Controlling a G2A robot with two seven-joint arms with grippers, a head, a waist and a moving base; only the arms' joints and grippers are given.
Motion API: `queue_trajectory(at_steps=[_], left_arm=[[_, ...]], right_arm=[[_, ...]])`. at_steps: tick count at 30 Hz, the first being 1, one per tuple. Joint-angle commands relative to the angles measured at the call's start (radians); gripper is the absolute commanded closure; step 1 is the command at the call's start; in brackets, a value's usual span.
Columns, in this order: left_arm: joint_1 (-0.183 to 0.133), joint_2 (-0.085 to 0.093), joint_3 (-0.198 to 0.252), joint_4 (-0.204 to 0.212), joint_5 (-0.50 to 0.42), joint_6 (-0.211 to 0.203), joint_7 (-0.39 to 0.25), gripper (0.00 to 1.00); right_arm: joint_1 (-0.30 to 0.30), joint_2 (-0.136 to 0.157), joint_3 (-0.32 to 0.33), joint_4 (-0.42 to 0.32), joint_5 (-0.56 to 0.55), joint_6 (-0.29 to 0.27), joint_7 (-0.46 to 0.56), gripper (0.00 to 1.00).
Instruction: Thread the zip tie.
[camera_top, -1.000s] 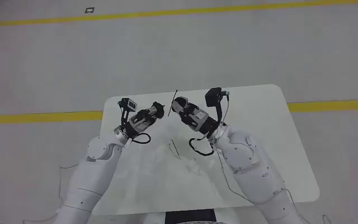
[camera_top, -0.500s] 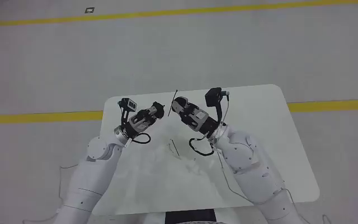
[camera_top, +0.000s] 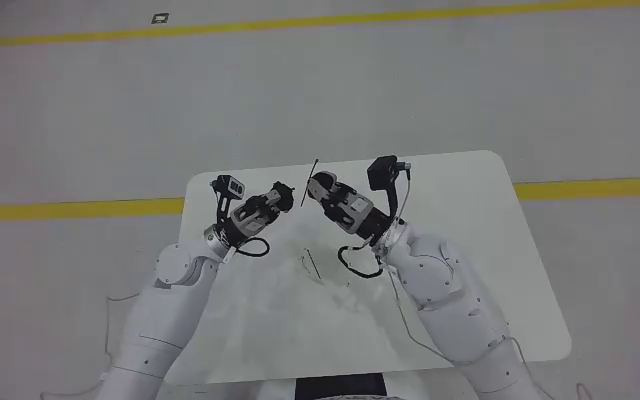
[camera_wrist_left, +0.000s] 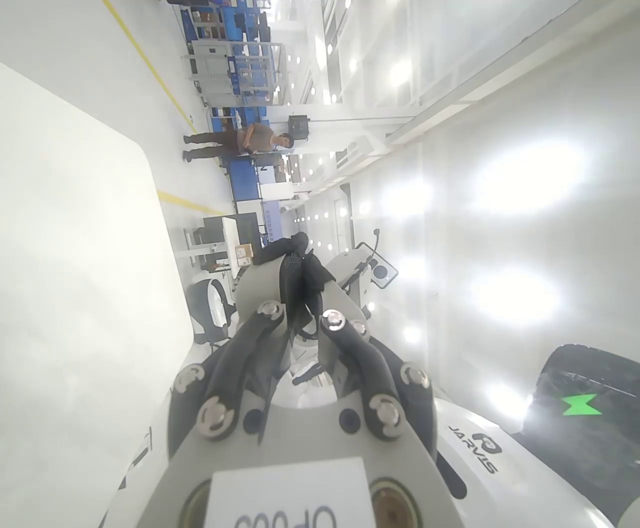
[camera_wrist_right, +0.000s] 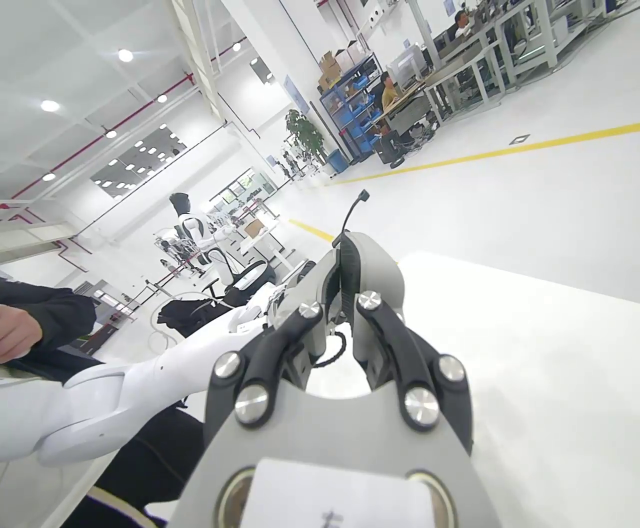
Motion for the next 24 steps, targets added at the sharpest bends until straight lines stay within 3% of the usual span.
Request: queue_trajectory(at_steps=[1,9,15,24], left_arm=[[0.008,-0.001,0.01,-0.01,0.011,0.002,0.021,1.0],[0.041,-0.008,0.031,-0.048,0.066,-0.002,0.11,1.0],[0.055,-0.015,0.032,-0.062,0.098,-0.002,0.152,1.0],[0.057,-0.017,0.03,-0.065,0.105,-0.002,0.158,1.0]], right_arm=[[-0.001,-0.001,-0.004,-0.005,-0.04,0.017,-0.058,1.0],[-0.005,-0.008,-0.063,0.015,-0.253,0.086,-0.243,1.0],[0.0,-0.007,-0.093,0.038,-0.358,0.093,-0.268,1.0],[-0.002,-0.007,-0.099,0.043,-0.373,0.089,-0.273,1.0]])
